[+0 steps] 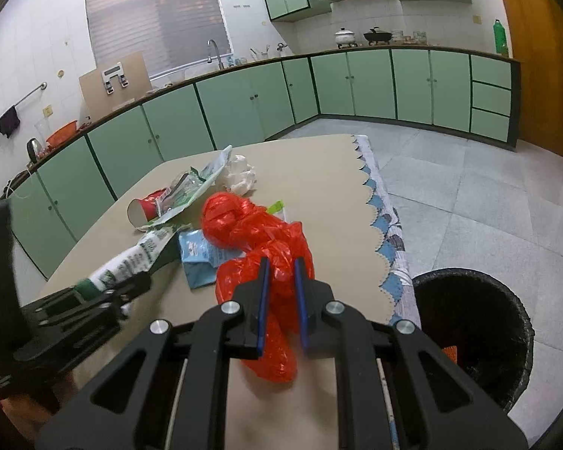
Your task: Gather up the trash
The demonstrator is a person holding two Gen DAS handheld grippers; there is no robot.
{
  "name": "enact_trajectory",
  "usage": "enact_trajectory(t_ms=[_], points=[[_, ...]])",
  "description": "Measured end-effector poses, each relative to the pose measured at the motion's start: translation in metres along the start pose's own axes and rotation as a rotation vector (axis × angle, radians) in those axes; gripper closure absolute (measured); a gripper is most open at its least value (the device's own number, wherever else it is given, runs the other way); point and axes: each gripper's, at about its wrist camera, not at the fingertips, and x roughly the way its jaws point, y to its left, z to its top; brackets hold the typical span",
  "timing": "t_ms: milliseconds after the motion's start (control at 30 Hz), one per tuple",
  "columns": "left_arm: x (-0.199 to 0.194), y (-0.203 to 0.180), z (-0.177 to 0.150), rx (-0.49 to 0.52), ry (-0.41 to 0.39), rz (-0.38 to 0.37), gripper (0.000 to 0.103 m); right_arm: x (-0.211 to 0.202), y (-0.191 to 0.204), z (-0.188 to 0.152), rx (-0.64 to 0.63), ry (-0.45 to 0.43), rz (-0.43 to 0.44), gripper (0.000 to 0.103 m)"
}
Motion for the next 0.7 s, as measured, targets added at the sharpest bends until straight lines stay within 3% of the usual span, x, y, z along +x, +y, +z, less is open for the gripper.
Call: enact_trajectory(t_ms=[433,700], points=[[-0.052,-0.004,-0.001,0.005,-0.053,-0.035,0.083,-0.023,0.004,0.003,-0.003,-0.032,0.006,0.091],[-0.077,-0.022,0.0,0.055,-0.103,-0.098,0.084,-0.045,0.003,0.007,0.0,-0.071,-0.001,0.091]])
